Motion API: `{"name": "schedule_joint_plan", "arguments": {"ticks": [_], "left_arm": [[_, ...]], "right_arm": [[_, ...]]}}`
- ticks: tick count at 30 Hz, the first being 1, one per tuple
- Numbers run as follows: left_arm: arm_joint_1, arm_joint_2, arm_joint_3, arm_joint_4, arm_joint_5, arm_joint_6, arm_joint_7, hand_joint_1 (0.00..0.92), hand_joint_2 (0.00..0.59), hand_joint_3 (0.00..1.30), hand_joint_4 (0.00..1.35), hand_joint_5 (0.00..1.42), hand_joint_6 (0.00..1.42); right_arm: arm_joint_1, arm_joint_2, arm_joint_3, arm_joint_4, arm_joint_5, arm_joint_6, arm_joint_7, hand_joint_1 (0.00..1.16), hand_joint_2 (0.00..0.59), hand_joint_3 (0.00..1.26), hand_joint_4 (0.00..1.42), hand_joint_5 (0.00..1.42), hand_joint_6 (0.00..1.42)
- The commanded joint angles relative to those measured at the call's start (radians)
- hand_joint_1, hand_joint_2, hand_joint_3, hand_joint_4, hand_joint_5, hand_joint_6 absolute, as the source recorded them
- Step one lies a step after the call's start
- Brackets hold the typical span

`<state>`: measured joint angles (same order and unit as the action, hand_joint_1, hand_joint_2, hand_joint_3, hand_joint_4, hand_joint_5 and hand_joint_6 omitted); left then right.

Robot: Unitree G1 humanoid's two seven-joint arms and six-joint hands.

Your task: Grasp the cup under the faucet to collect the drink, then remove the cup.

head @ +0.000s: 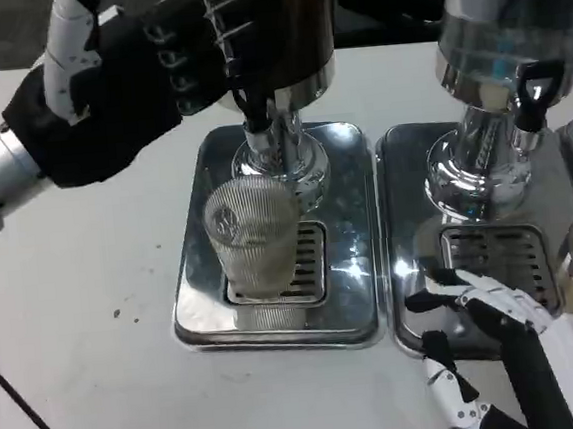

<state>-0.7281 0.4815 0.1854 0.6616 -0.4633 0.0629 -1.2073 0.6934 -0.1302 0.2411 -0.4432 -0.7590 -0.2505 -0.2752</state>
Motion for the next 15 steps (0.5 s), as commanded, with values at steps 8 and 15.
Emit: {"name": "schedule_joint_plan", "arguments": {"ticks": [8, 15], "left_arm": [[0.037, -0.024, -0.032, 0.024, 0.059, -0.041, -0.005, 0.0, 0.032, 0.05, 0.0, 0.02, 0.0], [0.042, -0.023, -0.048, 0.052, 0.083, -0.074, -0.004, 0.0, 0.028, 0.05, 0.0, 0.03, 0.0]], "right_arm": [[0.013, -0.001, 0.002, -0.018, 0.004, -0.004, -0.011, 0.44, 0.531, 0.46, 0.23, 0.19, 0.13], [0.011, -0.001, 0.002, -0.017, 0.008, -0.005, -0.01, 0.44, 0.531, 0.46, 0.23, 0.19, 0.13]]}}
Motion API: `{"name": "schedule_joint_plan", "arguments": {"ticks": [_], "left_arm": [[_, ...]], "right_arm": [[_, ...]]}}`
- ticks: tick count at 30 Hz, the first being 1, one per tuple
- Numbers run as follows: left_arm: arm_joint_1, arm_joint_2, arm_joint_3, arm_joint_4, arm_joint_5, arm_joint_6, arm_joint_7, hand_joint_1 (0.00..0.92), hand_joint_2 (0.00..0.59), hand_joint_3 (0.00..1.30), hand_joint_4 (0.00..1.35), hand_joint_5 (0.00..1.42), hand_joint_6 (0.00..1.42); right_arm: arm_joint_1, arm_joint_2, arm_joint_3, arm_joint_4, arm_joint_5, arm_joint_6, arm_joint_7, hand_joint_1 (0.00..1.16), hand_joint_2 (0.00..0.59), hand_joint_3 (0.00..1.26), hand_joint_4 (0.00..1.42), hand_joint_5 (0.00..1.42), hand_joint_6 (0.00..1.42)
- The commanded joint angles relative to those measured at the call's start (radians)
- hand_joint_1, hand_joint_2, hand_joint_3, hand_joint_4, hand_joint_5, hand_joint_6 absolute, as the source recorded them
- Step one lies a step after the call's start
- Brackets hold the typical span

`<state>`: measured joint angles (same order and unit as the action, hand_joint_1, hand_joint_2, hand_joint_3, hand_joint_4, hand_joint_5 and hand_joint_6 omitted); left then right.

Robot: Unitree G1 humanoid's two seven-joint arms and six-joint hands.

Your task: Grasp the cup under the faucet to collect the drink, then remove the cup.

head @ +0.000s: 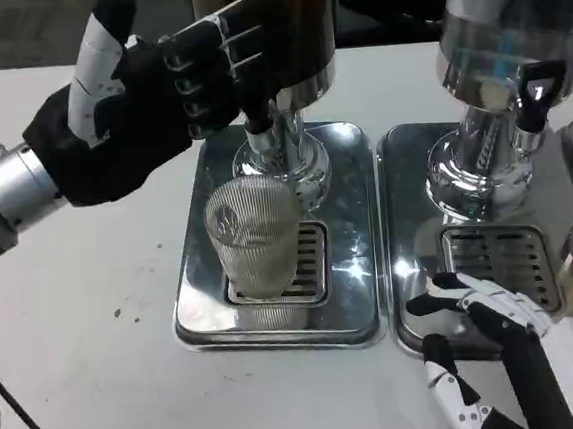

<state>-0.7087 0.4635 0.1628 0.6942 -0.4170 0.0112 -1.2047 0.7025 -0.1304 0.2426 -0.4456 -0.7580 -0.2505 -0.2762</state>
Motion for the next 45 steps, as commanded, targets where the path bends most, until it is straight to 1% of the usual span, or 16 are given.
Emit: {"name": "schedule_joint_plan", "arguments": {"ticks": [1, 9, 12, 17, 21, 29, 39, 45], "left_arm": [[0.023, -0.004, -0.028, 0.023, 0.04, -0.028, -0.006, 0.0, 0.028, 0.05, 0.0, 0.03, 0.0], [0.036, 0.002, -0.061, 0.036, 0.091, -0.116, 0.002, 0.0, 0.027, 0.05, 0.0, 0.03, 0.0], [0.036, 0.005, -0.071, 0.045, 0.115, -0.158, 0.006, 0.0, 0.026, 0.05, 0.0, 0.03, 0.0], [0.041, 0.013, -0.102, 0.05, 0.156, -0.261, 0.003, 0.0, 0.023, 0.05, 0.0, 0.03, 0.0], [0.042, 0.018, -0.119, 0.062, 0.176, -0.309, 0.009, 0.0, 0.019, 0.06, 0.0, 0.03, 0.0], [0.05, 0.025, -0.14, 0.068, 0.201, -0.375, 0.025, 0.0, 0.013, 0.06, 0.0, 0.04, 0.0], [0.066, 0.037, -0.182, 0.058, 0.237, -0.469, 0.067, 0.0, 0.015, 0.07, 0.0, 0.03, 0.0], [0.071, 0.043, -0.2, 0.048, 0.256, -0.504, 0.086, 0.0, 0.014, 0.08, 0.0, 0.03, 0.0]], "right_arm": [[0.001, -0.001, 0.0, -0.014, 0.007, -0.004, -0.009, 0.44, 0.531, 0.46, 0.23, 0.19, 0.13], [0.001, 0.0, -0.001, -0.015, 0.011, -0.003, -0.008, 0.44, 0.531, 0.46, 0.23, 0.19, 0.13], [0.0, 0.001, -0.002, -0.014, 0.014, -0.003, -0.007, 0.44, 0.531, 0.46, 0.23, 0.19, 0.13], [-0.005, -0.002, -0.003, -0.009, 0.018, -0.006, -0.007, 0.44, 0.531, 0.46, 0.23, 0.19, 0.13], [-0.009, -0.005, -0.005, -0.008, 0.02, -0.005, -0.004, 0.44, 0.531, 0.46, 0.23, 0.19, 0.13], [-0.011, -0.009, -0.008, -0.01, 0.025, -0.003, 0.0, 0.44, 0.531, 0.46, 0.23, 0.19, 0.13], [-0.002, -0.009, -0.012, -0.017, 0.027, -0.001, 0.002, 0.43, 0.538, 0.46, 0.23, 0.19, 0.13], [0.007, -0.007, -0.014, -0.023, 0.029, 0.001, 0.003, 0.42, 0.54, 0.46, 0.23, 0.19, 0.13]]}}
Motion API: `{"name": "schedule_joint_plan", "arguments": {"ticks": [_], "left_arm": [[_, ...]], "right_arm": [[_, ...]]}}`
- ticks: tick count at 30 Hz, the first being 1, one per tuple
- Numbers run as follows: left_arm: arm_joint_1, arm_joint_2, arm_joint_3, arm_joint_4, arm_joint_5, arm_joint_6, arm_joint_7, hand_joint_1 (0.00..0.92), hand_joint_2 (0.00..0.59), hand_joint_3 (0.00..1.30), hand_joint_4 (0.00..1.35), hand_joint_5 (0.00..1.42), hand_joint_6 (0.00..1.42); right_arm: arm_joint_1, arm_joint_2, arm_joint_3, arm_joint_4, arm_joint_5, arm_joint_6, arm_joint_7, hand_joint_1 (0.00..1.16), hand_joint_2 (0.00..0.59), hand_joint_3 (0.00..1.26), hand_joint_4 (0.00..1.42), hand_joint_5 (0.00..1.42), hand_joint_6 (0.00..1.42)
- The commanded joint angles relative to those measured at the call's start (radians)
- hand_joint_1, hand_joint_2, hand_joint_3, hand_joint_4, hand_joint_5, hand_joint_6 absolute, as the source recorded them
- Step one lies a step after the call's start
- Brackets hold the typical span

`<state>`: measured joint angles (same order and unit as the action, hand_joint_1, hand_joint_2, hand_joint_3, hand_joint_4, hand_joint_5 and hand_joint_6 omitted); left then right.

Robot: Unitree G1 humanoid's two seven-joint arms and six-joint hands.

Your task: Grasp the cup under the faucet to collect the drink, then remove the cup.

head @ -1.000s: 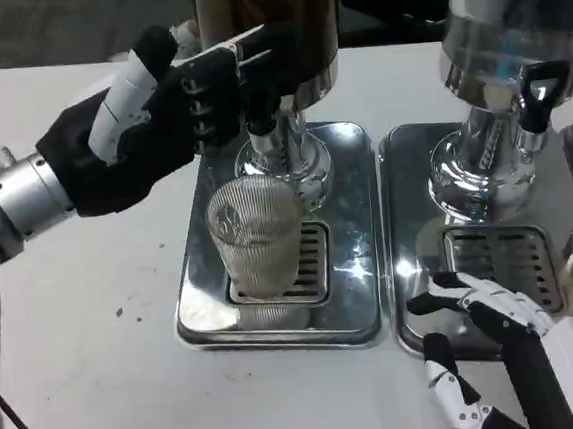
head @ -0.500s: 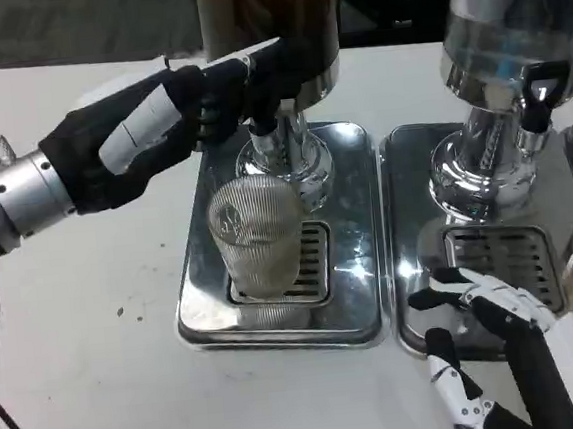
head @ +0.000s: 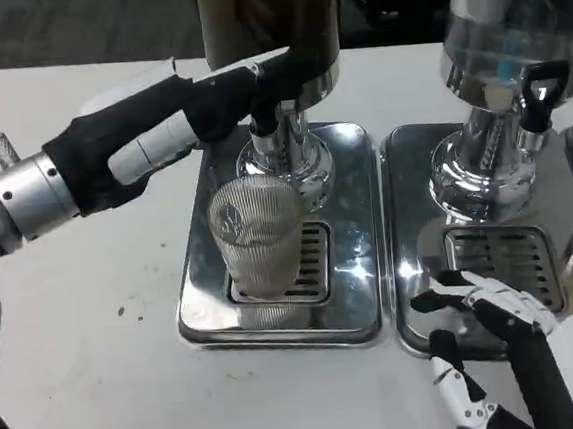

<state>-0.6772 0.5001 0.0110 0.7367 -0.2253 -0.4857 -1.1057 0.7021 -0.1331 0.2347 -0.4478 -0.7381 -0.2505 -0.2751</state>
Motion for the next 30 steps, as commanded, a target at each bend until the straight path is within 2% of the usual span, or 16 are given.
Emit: {"name": "schedule_joint_plan", "arguments": {"ticks": [1, 17, 30], "left_arm": [[0.041, 0.008, -0.052, 0.003, 0.065, -0.011, -0.011, 0.0, 0.014, 0.08, 0.0, 0.02, 0.0], [0.06, 0.032, -0.107, -0.028, 0.103, -0.086, 0.053, 0.0, 0.012, 0.08, 0.0, 0.02, 0.0], [0.069, 0.046, -0.125, -0.043, 0.109, -0.098, 0.083, 0.0, 0.011, 0.08, 0.0, 0.01, 0.0]], "right_arm": [[0.009, -0.004, -0.006, -0.022, 0.009, 0.001, 0.002, 0.42, 0.54, 0.46, 0.23, 0.19, 0.13], [0.024, -0.005, -0.012, -0.036, 0.016, 0.004, 0.011, 0.42, 0.54, 0.46, 0.23, 0.2, 0.13], [0.027, -0.004, -0.015, -0.047, 0.018, 0.002, 0.018, 0.41, 0.54, 0.46, 0.23, 0.2, 0.13]]}}
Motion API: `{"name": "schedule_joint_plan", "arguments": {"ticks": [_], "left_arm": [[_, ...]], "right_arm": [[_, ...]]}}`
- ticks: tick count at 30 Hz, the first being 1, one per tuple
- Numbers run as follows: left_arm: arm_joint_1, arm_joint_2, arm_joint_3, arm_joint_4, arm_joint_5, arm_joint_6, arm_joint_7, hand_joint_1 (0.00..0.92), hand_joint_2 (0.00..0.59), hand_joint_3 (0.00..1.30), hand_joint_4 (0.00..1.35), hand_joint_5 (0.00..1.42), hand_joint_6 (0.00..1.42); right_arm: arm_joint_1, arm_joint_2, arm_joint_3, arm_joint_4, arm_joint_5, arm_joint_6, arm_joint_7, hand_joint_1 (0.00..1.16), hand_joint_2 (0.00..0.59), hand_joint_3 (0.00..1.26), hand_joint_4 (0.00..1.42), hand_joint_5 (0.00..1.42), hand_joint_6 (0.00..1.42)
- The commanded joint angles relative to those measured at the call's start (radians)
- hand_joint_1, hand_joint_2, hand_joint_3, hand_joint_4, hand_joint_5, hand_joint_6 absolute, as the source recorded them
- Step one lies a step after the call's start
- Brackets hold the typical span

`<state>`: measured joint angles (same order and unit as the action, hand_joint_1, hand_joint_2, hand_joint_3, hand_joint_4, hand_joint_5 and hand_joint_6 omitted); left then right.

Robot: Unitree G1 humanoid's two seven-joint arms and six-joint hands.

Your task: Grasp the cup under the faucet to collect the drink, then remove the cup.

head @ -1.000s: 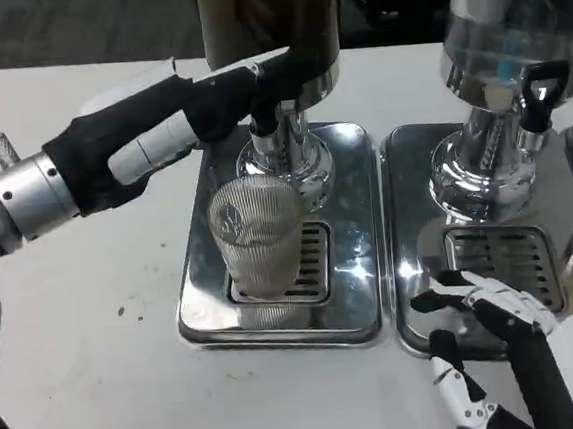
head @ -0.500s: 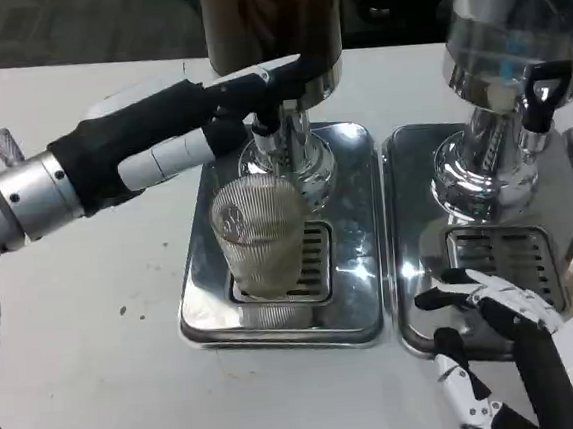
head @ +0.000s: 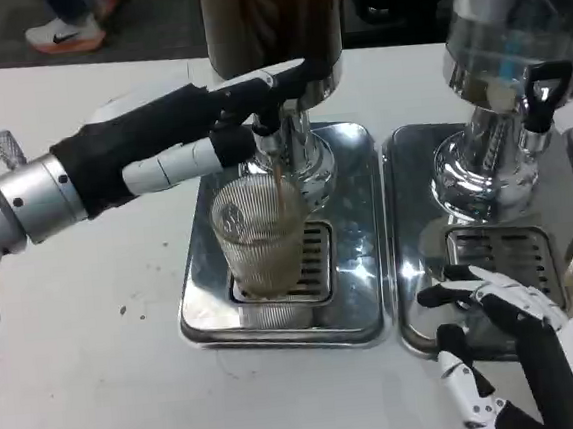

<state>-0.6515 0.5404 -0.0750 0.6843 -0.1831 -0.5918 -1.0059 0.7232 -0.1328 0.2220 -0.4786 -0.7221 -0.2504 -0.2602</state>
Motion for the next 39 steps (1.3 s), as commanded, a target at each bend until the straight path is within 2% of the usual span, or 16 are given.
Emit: {"name": "schedule_joint_plan", "arguments": {"ticks": [1, 12, 20, 21, 23, 24, 25, 32, 35, 39], "left_arm": [[0.044, 0.007, -0.041, 0.008, 0.069, 0.005, -0.014, 0.0, 0.011, 0.08, 0.0, 0.01, 0.0], [0.046, 0.019, -0.06, 0.005, 0.079, -0.017, 0.016, 0.0, 0.011, 0.08, 0.0, 0.01, 0.0], [0.048, 0.022, -0.06, 0.009, 0.104, -0.035, 0.035, 0.0, 0.009, 0.08, 0.0, 0.0, 0.0], [0.049, 0.022, -0.061, 0.009, 0.105, -0.037, 0.036, 0.0, 0.009, 0.08, 0.0, 0.0, 0.0], [0.049, 0.023, -0.062, 0.009, 0.106, -0.038, 0.038, 0.0, 0.009, 0.08, 0.0, 0.0, 0.0], [0.049, 0.023, -0.062, 0.009, 0.106, -0.038, 0.039, 0.0, 0.009, 0.08, 0.0, 0.0, 0.0], [0.049, 0.023, -0.062, 0.009, 0.106, -0.038, 0.04, 0.0, 0.009, 0.08, 0.0, 0.0, 0.0], [0.049, 0.028, -0.062, 0.009, 0.108, -0.038, 0.045, 0.0, 0.009, 0.08, 0.0, 0.0, 0.0], [0.05, 0.031, -0.062, 0.008, 0.109, -0.038, 0.047, 0.0, 0.009, 0.08, 0.0, 0.0, 0.0], [0.052, 0.039, -0.06, 0.005, 0.108, -0.037, 0.05, 0.0, 0.009, 0.08, 0.0, 0.0, 0.0]], "right_arm": [[0.007, -0.004, -0.003, -0.018, 0.001, 0.002, 0.003, 0.41, 0.54, 0.46, 0.23, 0.2, 0.13], [0.004, 0.002, -0.001, -0.053, 0.018, -0.001, 0.017, 0.41, 0.54, 0.46, 0.23, 0.2, 0.13], [-0.017, 0.012, -0.004, -0.092, 0.112, 0.005, 0.069, 0.41, 0.54, 0.44, 0.23, 0.21, 0.18], [-0.02, 0.012, -0.005, -0.094, 0.125, 0.007, 0.077, 0.41, 0.531, 0.43, 0.23, 0.23, 0.24], [-0.028, 0.011, -0.008, -0.096, 0.159, 0.01, 0.096, 0.43, 0.474, 0.37, 0.22, 0.25, 0.27], [-0.034, 0.01, -0.01, -0.095, 0.184, 0.012, 0.11, 0.47, 0.422, 0.33, 0.22, 0.26, 0.28], [-0.042, 0.008, -0.011, -0.093, 0.218, 0.014, 0.129, 0.49, 0.396, 0.3, 0.21, 0.28, 0.29], [-0.098, -0.002, -0.013, -0.067, 0.376, 0.053, 0.241, 0.57, 0.304, 0.21, 0.17, 0.3, 0.32], [-0.121, -0.006, -0.009, -0.058, 0.412, 0.079, 0.281, 0.57, 0.288, 0.2, 0.16, 0.29, 0.32], [-0.158, -0.014, -0.004, -0.051, 0.438, 0.129, 0.333, 0.6, 0.248, 0.06, 0.09, 0.18, 0.24]]}}
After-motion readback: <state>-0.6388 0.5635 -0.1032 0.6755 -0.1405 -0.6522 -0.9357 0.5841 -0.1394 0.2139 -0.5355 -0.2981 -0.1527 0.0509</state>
